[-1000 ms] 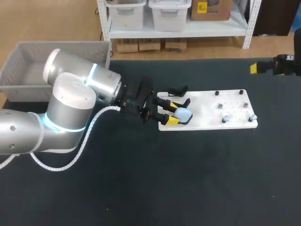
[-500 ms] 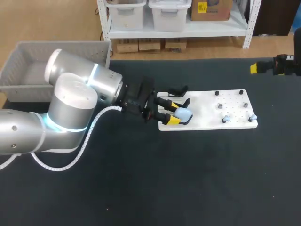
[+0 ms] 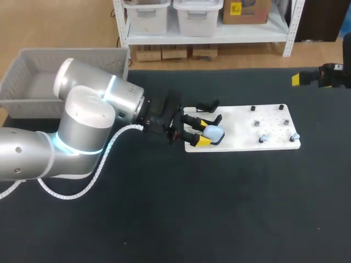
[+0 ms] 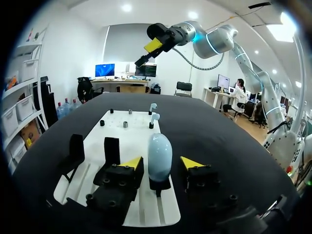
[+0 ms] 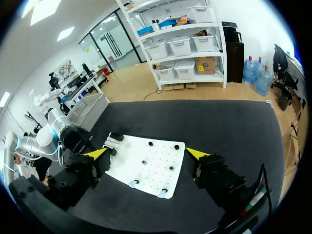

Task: Pick up each earbud case from the left stands, insert the matching earbuds, close the lid, and place the case in the box.

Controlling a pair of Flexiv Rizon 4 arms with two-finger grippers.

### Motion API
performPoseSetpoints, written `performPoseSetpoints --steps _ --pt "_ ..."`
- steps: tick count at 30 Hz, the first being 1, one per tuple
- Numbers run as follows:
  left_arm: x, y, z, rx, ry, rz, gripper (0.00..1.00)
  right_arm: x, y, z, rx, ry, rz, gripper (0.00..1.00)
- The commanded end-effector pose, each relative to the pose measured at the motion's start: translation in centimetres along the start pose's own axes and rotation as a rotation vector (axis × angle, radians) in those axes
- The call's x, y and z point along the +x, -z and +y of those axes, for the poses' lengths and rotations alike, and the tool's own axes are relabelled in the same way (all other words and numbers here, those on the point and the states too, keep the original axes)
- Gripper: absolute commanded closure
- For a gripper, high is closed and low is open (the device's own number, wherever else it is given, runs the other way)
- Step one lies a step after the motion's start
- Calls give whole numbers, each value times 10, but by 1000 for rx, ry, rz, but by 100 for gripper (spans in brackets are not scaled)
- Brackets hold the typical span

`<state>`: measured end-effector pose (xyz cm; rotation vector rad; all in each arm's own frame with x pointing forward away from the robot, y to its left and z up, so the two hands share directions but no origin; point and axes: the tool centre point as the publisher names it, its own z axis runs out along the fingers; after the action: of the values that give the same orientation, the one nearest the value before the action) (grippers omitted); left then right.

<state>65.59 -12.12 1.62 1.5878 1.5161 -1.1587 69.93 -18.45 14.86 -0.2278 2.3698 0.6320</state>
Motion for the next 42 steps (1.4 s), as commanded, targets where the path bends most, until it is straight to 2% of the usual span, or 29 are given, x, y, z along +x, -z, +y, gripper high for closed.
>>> performPoseSetpoints --steps 1,7,12,13,17,18,24,31,36,42 --pt "0 -3 1 0 -1 1 63 0 0 0 0 0 1 0" --pt "-1 -4 2 2 -5 2 61 0 0 0 0 0 1 0" --pt "-1 -5 3 6 -6 6 65 0 0 0 0 0 1 0" --pt "-1 -5 3 6 -6 7 68 0 0 0 0 0 1 0" --pt "-1 -5 3 7 -7 12 98 0 0 0 0 0 1 0" --pt "-1 -5 3 7 -8 13 100 0 0 0 0 0 1 0" --pt "-6 -1 -1 -9 -24 13 100 0 0 0 0 0 1 0" --pt "-24 19 -16 -48 -83 -24 100 0 0 0 0 0 1 0" --pt "-35 30 -24 -63 -100 -116 100 0 0 0 0 0 1 0" --pt "-52 33 -31 -39 -118 -240 100 0 0 0 0 0 1 0"
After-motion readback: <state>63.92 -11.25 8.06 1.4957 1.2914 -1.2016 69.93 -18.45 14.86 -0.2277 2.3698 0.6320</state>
